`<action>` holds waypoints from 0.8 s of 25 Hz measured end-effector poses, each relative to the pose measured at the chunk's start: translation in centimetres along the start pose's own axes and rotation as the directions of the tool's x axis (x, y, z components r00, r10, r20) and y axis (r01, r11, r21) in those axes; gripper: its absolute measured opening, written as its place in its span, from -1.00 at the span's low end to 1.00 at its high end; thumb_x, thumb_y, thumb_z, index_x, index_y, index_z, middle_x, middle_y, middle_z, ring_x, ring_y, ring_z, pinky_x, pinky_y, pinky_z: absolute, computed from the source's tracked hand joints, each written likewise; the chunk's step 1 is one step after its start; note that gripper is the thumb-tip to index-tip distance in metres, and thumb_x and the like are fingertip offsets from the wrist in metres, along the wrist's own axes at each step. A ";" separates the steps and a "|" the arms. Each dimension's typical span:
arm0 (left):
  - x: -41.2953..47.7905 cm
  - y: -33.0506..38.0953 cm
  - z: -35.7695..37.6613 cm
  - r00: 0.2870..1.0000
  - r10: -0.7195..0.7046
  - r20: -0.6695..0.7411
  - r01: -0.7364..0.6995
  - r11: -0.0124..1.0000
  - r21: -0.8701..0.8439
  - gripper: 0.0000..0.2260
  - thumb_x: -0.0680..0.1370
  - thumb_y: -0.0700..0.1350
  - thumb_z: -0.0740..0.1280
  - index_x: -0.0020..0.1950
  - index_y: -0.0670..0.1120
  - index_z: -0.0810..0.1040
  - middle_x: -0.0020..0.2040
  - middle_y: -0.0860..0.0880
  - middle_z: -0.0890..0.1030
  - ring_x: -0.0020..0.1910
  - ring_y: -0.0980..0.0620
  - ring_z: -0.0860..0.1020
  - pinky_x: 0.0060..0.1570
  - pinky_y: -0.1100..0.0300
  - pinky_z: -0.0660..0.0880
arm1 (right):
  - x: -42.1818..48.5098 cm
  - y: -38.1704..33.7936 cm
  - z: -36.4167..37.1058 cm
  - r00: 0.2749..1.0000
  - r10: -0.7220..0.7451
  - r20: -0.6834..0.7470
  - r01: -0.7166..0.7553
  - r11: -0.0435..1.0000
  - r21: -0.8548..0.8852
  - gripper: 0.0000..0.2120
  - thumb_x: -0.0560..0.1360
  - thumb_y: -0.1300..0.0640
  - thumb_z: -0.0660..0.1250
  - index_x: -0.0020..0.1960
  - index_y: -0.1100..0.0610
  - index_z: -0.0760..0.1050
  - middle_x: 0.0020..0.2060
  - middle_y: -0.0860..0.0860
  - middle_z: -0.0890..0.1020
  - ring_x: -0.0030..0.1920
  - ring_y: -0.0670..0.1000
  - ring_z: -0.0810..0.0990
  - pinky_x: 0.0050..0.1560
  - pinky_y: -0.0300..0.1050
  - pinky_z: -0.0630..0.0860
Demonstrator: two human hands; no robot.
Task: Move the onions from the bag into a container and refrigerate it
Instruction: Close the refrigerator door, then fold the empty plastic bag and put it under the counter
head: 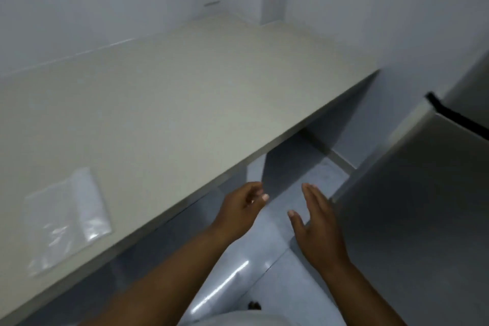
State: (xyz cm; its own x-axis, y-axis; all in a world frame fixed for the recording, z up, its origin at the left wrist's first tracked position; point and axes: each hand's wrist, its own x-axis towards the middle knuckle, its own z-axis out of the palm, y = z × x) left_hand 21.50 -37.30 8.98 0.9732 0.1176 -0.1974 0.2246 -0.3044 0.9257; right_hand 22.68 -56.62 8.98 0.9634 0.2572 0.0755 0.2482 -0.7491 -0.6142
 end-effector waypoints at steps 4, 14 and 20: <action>-5.9 -6.7 -9.6 0.911 -0.206 -0.358 0.191 0.979 -0.078 -0.78 0.54 -0.09 0.38 0.19 -0.03 0.58 -0.03 0.11 0.61 -0.04 0.19 0.58 0.01 0.36 0.51 | -0.2 -7.5 8.2 0.947 -0.138 0.289 0.106 0.987 0.123 -0.48 0.55 -0.01 0.29 0.46 0.06 0.29 0.40 -0.04 0.41 0.40 -0.10 0.33 0.34 -0.28 0.23; -18.1 -19.0 -29.3 0.408 -0.513 -0.755 0.592 0.778 -0.209 -0.63 0.52 -0.02 0.36 0.29 -0.10 0.49 0.27 -0.12 0.52 0.18 -0.11 0.53 0.17 0.11 0.43 | 0.9 -27.2 26.1 0.752 -0.098 0.652 -0.030 0.983 0.182 -0.69 0.52 0.07 0.34 0.22 0.18 0.54 0.08 0.06 0.63 0.12 0.05 0.58 0.08 -0.24 0.38; -18.7 -22.1 -33.1 0.473 -0.663 -0.581 0.592 0.727 -0.348 -0.49 0.50 0.05 0.38 0.39 -0.13 0.41 0.25 -0.10 0.59 0.25 -0.07 0.52 0.22 0.19 0.41 | 1.5 -31.4 33.3 0.816 0.061 0.575 -0.034 0.998 -0.057 -0.74 0.51 0.03 0.26 -0.14 0.21 0.59 -0.16 0.15 0.63 -0.06 0.21 0.57 -0.08 -0.05 0.45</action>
State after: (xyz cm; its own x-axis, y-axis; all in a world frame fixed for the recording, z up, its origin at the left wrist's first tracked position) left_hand -3.31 -1.52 2.89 0.2832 0.8062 -0.5195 0.7221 0.1772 0.6687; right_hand 12.96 -12.36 2.24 0.7431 0.5151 -0.4270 0.2202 -0.7909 -0.5710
